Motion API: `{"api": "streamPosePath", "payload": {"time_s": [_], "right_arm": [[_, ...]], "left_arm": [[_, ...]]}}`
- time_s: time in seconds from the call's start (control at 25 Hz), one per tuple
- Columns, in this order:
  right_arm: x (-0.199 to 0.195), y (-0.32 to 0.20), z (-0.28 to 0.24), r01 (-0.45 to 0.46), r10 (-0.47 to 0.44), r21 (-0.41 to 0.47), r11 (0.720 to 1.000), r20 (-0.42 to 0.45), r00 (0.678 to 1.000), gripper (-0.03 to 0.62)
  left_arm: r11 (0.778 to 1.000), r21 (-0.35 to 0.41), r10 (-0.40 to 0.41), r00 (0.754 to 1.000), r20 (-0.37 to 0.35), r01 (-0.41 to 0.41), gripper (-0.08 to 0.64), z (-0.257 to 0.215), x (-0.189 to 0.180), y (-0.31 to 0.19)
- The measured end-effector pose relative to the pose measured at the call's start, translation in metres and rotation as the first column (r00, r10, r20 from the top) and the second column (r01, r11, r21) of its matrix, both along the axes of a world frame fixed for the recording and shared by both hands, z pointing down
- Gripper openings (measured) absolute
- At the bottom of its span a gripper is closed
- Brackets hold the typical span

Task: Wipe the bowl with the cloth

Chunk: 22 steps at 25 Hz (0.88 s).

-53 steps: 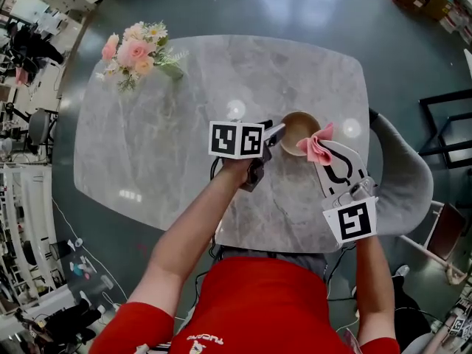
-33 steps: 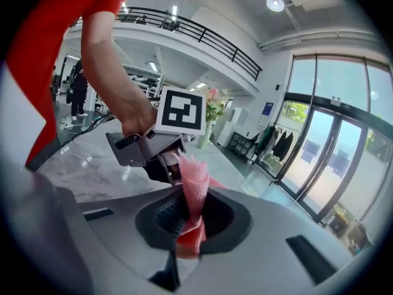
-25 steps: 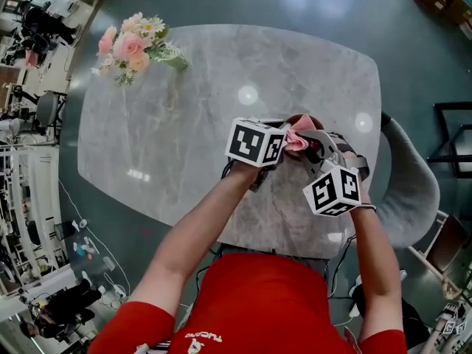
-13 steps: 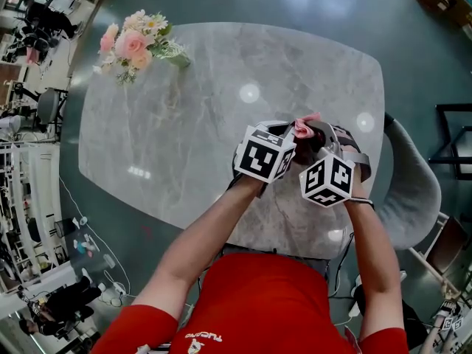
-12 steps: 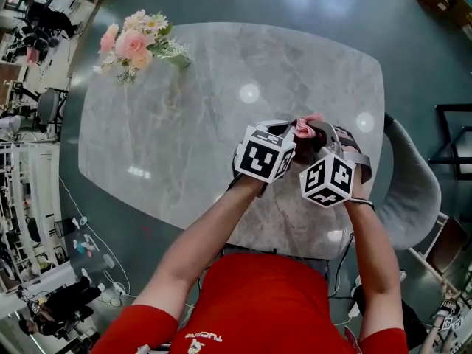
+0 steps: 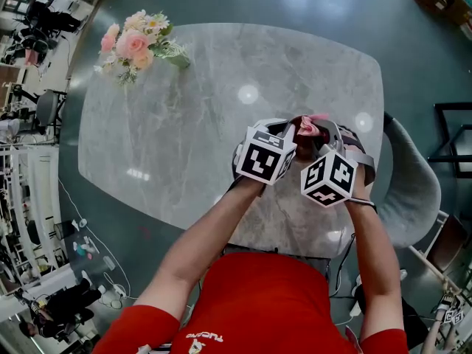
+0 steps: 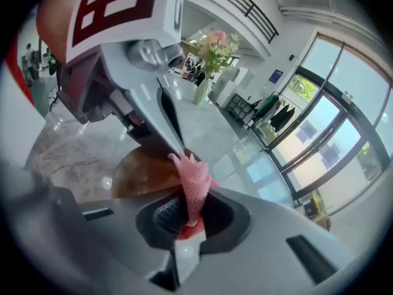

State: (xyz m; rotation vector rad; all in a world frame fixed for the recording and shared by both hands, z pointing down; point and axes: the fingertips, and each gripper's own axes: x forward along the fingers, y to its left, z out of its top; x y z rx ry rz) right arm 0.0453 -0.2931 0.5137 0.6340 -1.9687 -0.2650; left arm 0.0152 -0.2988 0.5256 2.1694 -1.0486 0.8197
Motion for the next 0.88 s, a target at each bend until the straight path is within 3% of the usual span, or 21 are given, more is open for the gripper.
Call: {"api": "streamPosePath", "payload": {"time_s": [0.16, 0.4, 0.52, 0.64, 0.88], "right_arm": [[0.01, 0.013, 0.002, -0.006, 0.004, -0.045, 0.999, -0.038, 0.999, 0.021], [0.012, 0.011, -0.01, 0.039, -0.036, 0.02, 0.999, -0.128, 0.991, 0.021], [0.014, 0.034, 0.0, 0.09, -0.098, -0.056, 0.994, -0.179, 0.979, 0.021], [0.008, 0.051, 0.002, 0.131, -0.148, -0.105, 0.986, -0.167, 0.975, 0.021], [0.013, 0.051, -0.007, 0.146, -0.152, -0.043, 0.988, -0.216, 0.964, 0.021]], "left_arm": [[1.0, 0.022, -0.008, 1.0, 0.012, 0.008, 0.018, 0.001, -0.005, -0.002], [0.997, 0.073, 0.029, 0.999, 0.038, -0.031, 0.018, -0.006, -0.002, 0.002], [0.996, 0.092, 0.019, 0.999, 0.035, -0.022, 0.02, -0.012, -0.005, 0.001], [0.994, 0.108, 0.008, 1.0, 0.025, -0.011, 0.02, -0.014, -0.006, 0.0], [0.993, 0.12, -0.004, 1.0, -0.01, 0.005, 0.02, -0.024, -0.003, 0.005]]}}
